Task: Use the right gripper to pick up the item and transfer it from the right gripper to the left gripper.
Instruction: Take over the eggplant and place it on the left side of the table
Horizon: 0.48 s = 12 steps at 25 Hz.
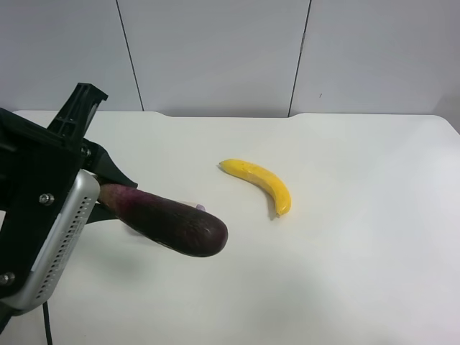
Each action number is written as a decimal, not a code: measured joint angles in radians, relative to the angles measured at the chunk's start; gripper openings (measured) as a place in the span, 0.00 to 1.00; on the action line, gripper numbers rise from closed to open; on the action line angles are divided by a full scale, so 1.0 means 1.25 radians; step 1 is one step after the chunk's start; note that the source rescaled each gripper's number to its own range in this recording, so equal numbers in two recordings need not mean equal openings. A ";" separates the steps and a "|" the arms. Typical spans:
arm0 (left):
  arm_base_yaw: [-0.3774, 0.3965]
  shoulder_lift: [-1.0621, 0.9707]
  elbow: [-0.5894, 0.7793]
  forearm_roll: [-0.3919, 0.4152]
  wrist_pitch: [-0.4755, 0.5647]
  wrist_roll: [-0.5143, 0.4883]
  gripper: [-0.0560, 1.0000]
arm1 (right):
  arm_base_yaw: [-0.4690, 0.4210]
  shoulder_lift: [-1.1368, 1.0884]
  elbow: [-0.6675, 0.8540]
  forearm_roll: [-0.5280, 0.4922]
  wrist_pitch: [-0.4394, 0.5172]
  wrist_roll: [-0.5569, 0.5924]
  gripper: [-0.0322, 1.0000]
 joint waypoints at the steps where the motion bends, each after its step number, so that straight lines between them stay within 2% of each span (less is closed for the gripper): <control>1: 0.000 0.000 0.000 0.000 0.000 0.000 0.07 | 0.000 -0.023 0.017 -0.004 -0.017 0.005 1.00; 6: 0.000 0.000 0.000 0.000 0.000 -0.004 0.07 | 0.000 -0.095 0.088 -0.028 -0.068 0.037 1.00; 12: 0.000 0.000 0.000 0.000 0.000 -0.005 0.07 | 0.000 -0.099 0.093 -0.037 -0.083 0.058 1.00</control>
